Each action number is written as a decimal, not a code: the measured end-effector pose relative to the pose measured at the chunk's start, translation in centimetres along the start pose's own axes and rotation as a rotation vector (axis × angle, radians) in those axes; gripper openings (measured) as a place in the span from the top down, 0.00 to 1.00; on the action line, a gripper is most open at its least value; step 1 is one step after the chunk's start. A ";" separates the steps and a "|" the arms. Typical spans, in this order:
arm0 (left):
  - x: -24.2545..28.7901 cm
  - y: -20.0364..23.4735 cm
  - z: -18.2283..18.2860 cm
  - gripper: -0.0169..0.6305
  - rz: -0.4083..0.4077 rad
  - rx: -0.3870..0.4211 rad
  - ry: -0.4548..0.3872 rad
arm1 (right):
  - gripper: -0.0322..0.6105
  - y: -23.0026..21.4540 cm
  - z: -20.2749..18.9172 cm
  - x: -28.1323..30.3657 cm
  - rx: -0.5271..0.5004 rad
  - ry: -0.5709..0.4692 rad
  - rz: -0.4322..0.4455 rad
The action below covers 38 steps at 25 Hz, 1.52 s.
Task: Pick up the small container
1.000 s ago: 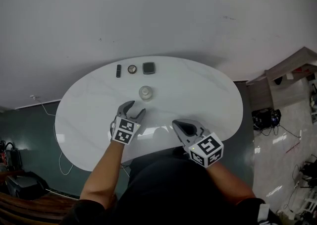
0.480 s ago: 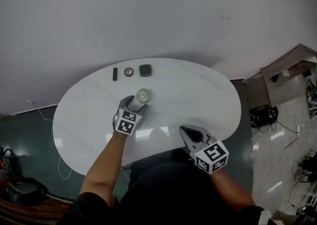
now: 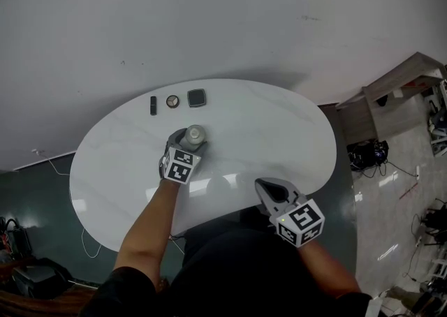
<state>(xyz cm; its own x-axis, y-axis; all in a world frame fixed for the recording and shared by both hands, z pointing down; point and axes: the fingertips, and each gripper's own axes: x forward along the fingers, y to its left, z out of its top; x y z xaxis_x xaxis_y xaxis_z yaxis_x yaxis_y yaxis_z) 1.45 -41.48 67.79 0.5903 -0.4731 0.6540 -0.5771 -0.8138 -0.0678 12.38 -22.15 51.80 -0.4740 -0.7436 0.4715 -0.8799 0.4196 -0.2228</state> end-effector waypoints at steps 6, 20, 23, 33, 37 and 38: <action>1.7 0.1 0.1 0.44 -0.023 0.008 0.005 | 0.96 -0.4 -0.3 -0.3 0.007 0.007 -0.015; 3.8 -0.1 0.6 0.43 -0.038 0.009 0.021 | 0.96 -2.1 -0.6 -0.4 0.021 0.029 -0.019; 3.5 -0.3 0.5 0.44 -0.059 -0.009 0.034 | 0.96 -2.2 -0.6 -0.3 0.021 0.032 -0.006; -0.1 -0.8 1.0 0.44 -0.063 0.011 0.033 | 0.96 -1.8 0.7 0.8 -0.008 0.002 0.051; -2.7 -0.9 1.8 0.44 -0.068 -0.003 0.013 | 0.96 -0.8 1.6 1.4 -0.033 -0.018 0.093; -3.4 -1.0 1.9 0.44 -0.067 -0.005 0.014 | 0.96 -0.5 1.9 1.5 -0.040 -0.023 0.103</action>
<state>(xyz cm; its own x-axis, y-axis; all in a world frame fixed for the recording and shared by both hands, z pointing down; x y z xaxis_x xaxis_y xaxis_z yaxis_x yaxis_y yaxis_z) 1.11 -39.67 64.19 0.6193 -0.4130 0.6678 -0.5398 -0.8416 -0.0199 12.07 -24.47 51.05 -0.5626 -0.7072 0.4283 -0.8250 0.5143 -0.2344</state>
